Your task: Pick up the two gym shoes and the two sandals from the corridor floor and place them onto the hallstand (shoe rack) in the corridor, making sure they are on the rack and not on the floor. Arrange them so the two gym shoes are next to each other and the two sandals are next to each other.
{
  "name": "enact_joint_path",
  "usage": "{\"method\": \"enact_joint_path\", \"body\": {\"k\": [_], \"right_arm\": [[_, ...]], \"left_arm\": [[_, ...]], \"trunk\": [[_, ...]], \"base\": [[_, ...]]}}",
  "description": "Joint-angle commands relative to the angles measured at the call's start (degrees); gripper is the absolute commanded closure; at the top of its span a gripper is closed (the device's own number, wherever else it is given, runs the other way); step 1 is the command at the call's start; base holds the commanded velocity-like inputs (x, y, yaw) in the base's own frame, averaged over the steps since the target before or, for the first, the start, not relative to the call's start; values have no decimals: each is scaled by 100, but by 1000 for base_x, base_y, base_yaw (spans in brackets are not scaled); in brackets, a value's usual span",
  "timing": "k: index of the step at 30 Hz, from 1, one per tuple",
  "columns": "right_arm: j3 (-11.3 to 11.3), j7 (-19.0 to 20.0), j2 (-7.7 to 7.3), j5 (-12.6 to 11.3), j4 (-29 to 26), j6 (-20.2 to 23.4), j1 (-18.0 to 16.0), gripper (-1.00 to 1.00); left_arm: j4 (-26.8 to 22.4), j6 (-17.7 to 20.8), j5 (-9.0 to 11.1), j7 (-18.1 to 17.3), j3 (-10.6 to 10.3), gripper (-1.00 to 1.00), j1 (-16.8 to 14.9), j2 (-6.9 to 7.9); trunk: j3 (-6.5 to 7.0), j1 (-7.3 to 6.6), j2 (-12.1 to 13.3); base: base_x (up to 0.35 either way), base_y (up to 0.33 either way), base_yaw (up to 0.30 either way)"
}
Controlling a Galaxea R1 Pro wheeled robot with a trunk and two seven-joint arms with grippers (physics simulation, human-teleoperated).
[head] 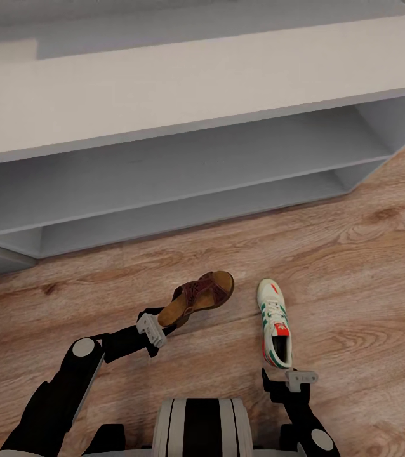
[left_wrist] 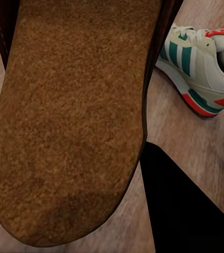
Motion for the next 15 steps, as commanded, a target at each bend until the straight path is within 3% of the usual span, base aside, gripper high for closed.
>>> {"method": "enact_joint_path", "body": {"k": [1, 15], "right_arm": [[-4, -5, 2, -1, 2, -16, -1, -100], [-2, -5, 2, -1, -6, -16, 0, -100]], "left_arm": [[-9, 46, -12, -25, -4, 100, -2, 2], [-15, 46, -12, -25, -4, 100, -2, 2]], "trunk": [[-3, -1, -1], [-3, -1, -1]], "base": [[0, 0, 0], [52, -18, 0]]}}
